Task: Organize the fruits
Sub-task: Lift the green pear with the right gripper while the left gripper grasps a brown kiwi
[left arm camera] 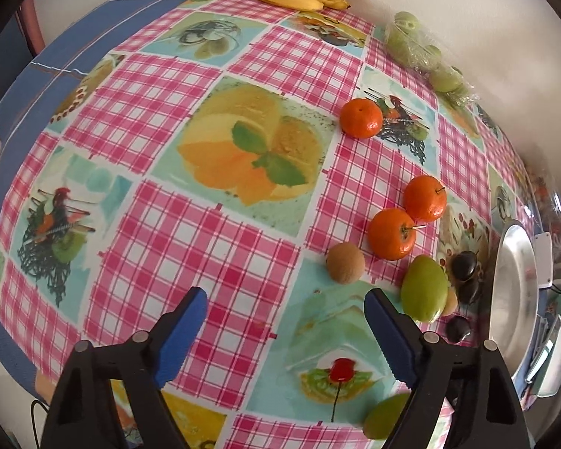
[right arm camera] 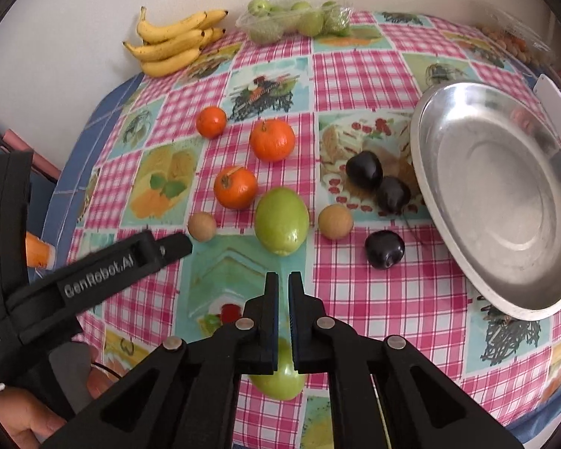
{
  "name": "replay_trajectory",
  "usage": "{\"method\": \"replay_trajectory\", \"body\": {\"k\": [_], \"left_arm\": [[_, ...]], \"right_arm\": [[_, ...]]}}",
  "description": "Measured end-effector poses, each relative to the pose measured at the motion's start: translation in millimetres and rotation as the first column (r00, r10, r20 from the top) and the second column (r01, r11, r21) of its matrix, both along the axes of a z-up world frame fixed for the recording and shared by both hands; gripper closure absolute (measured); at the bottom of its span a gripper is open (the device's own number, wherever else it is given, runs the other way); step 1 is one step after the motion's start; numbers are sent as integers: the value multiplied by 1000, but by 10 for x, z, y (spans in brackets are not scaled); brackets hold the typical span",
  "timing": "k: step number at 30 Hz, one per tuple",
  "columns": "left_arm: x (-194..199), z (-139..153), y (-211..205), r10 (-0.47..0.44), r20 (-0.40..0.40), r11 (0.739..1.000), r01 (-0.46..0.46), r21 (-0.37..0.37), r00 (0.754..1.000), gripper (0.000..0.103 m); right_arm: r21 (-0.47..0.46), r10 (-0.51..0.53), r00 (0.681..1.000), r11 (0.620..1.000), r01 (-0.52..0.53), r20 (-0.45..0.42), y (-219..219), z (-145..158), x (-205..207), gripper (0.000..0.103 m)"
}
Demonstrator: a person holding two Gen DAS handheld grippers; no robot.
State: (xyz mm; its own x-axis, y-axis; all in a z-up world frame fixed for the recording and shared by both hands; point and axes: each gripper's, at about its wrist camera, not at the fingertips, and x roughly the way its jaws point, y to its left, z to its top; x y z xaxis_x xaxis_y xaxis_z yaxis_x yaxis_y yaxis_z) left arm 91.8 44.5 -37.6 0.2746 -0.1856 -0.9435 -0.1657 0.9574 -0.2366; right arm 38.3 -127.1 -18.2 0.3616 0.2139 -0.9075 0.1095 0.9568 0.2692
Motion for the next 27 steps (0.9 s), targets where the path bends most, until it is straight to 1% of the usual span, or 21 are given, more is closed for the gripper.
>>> {"method": "replay_trajectory", "body": {"k": [2,4,6,7,10,13,15,18,20,22,25,27], "left_arm": [[20,15,-18,-10,3,1000,10,2,1000,16],[-2,42,-24,-21,4,1000,20,5,1000,16],[-16,44,-26,-23,-10,1000,23,7,1000,16],[-31,41,-24,-21,-18,1000,21,5,1000,16],[-72,15,-28,-24,-40,1000,25,14,999,16],[-124,-35,-38,-35,-66,999,36,17,997,16],[-143,-63,-38,-37,-80,999,38,22,996,16],[-144,-100,-31,-37,-96,999,39,25,995,16],[-148,-121,-32,-37,-102,999,40,25,994,16],[-219,-126,-7,-39,-107,999,42,24,993,15],[-232,-197,-29,-39,-125,999,42,19,991,16],[-240,-215,-31,-37,-128,999,41,24,991,15]], "right_arm": [[0,15,1000,1000,-15,-19,9,-28,-22,98],[5,27,1000,1000,-27,-15,21,-12,-43,97],[-4,31,999,1000,-31,-13,8,8,-72,97],[-4,27,999,1000,-27,-17,-5,6,-80,95],[16,15,999,1000,-14,-39,-43,-27,-99,81],[27,26,998,999,-25,-50,-21,-32,-120,72],[29,36,998,999,-35,-53,0,-29,-141,72],[19,43,996,999,-41,-84,24,-74,-143,71],[32,45,995,999,-43,-90,38,-104,-134,69],[21,51,995,999,-49,-86,59,-102,-138,69],[20,74,992,997,-72,-97,112,-127,-150,66],[-5,90,991,996,-91,-102,151,-128,-156,66]]}}
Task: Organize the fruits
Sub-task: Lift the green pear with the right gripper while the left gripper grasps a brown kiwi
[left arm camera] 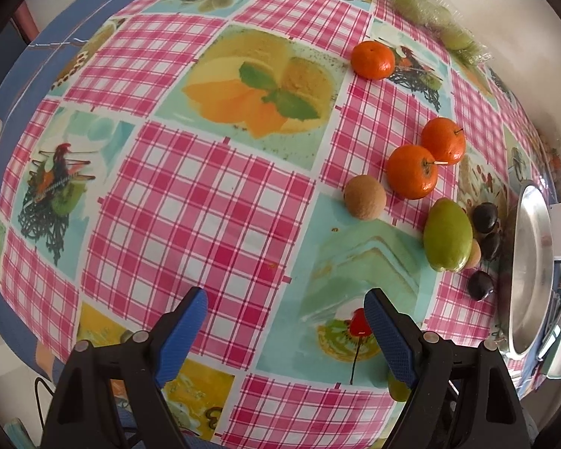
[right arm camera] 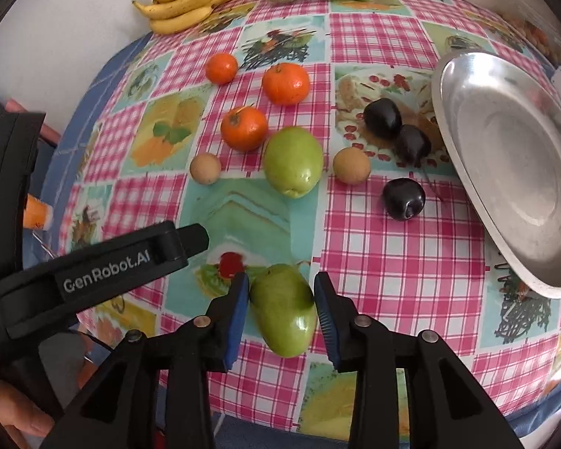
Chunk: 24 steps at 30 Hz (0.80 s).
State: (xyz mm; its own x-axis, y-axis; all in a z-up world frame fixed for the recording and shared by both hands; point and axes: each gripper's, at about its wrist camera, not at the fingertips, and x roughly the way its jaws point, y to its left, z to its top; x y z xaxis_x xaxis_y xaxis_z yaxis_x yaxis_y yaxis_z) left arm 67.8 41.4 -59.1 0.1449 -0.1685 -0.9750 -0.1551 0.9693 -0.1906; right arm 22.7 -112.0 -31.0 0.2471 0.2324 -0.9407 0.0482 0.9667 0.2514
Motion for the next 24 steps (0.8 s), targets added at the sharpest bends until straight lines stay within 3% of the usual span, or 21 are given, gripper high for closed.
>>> {"method": "replay_trajectory", "body": {"k": [11,24], "left_arm": [[-10,-60,9,-1,-5,1000,1,7,1000,14],[5,-81,-13,-3,-8,1000,3,18,1000,14]], "right_arm": [[-45,38,998,998,-40,-51,63,-140,16,65],[-96,27,999,995,-29,-24,100,-130,56,65]]}}
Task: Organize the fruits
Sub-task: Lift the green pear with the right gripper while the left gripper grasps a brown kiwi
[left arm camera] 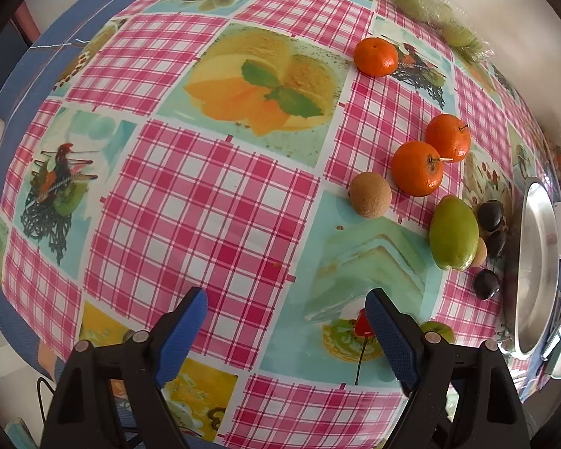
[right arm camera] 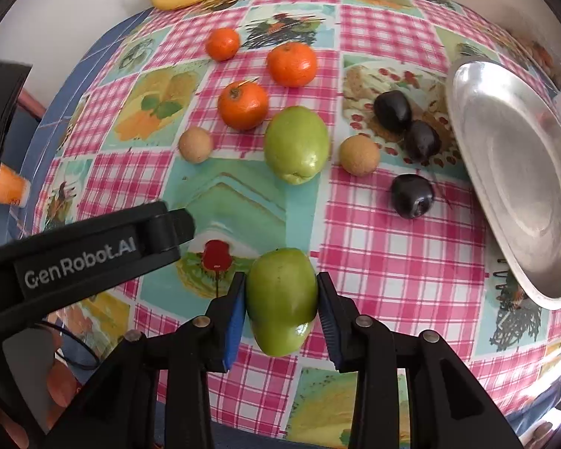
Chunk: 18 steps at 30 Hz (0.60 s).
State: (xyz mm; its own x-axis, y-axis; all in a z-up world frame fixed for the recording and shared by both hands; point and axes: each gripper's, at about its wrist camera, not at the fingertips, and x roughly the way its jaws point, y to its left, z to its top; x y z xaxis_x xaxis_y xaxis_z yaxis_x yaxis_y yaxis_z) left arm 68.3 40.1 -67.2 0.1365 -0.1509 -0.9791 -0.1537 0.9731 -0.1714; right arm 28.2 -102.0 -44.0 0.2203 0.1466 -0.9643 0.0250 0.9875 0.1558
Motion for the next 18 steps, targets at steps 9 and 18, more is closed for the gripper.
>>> {"method": "replay_trajectory", "body": {"k": [9,18], "left_arm": [[118,169,21,0,51,999,2,-33,999,16],[470,281,-261,-88,67,996,88,7,994,28]], "right_arm": [[20,-57,994,998,55,90,-151,259,27,65],[56,-151,983,988,146,108,-472,434,254,65]]}}
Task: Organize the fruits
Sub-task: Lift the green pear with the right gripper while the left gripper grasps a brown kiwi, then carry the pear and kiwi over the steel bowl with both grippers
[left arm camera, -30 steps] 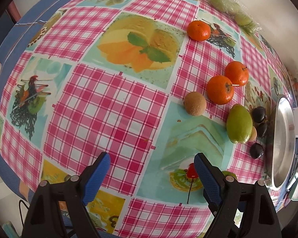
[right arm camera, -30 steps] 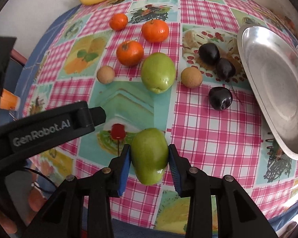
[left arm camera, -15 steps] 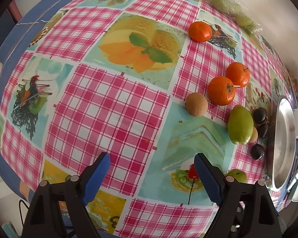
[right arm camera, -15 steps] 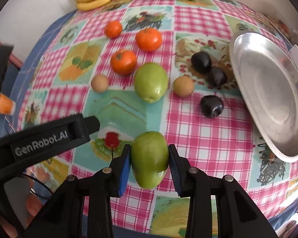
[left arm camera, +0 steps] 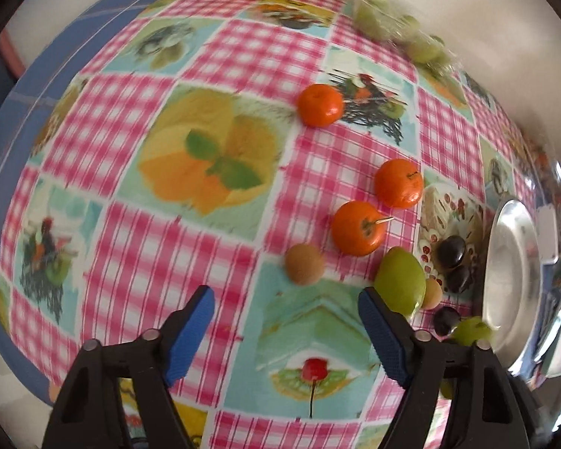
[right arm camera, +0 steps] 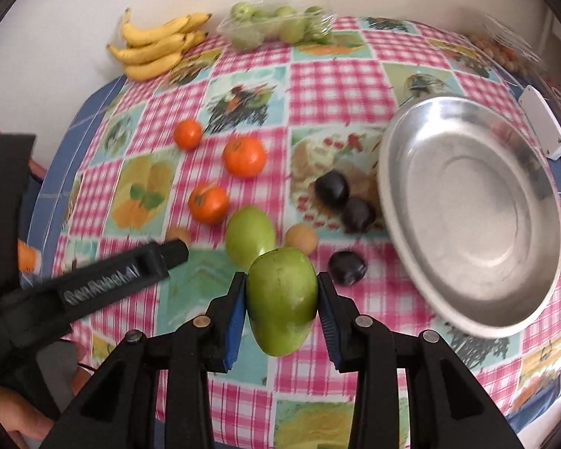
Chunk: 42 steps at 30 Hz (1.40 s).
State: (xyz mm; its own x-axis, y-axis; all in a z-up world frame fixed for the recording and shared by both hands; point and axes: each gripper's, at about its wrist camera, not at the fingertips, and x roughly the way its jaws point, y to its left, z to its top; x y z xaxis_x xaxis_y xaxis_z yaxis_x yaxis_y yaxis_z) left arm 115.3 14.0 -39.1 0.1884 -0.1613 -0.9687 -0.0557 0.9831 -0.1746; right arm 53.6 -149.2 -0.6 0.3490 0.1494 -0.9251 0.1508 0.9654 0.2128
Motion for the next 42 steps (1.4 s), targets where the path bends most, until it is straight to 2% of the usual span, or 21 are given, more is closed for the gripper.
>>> {"method": "replay_trajectory", "body": {"k": [3,6,12,16,24,28,35,42], "left_arm": [[97,-28,-109,-27,-10,1000,27,0,1000,39],[193,-64,-217,-55,-12,997,56,53,998,53],[348,-128,-369,-81,-2,992,80,100,997,76],[370,-129,-437,-65,16,994,64,88,998,76],[319,17,-81,28,61,999,-31,42,998,76],[307,147,-57,49,98,998,-53,33,994,76],[227,319,-215,39,143,999,-40,6,989,76],[193,470,-561,-37,181,999,37,0,983,76]], "right_arm": [[16,-38,999,999,37,18,-133,77,99,65],[23,-52,998,998,51,33,-215,136,165,65],[39,-66,997,997,64,50,-323,205,238,65],[61,-78,996,995,75,47,-388,200,260,65],[59,-89,996,994,88,18,-454,123,229,65],[57,-100,995,993,99,13,-510,113,207,65],[51,-153,988,987,153,-3,-730,103,140,65],[11,-214,977,977,214,-3,-1016,119,84,65]]}}
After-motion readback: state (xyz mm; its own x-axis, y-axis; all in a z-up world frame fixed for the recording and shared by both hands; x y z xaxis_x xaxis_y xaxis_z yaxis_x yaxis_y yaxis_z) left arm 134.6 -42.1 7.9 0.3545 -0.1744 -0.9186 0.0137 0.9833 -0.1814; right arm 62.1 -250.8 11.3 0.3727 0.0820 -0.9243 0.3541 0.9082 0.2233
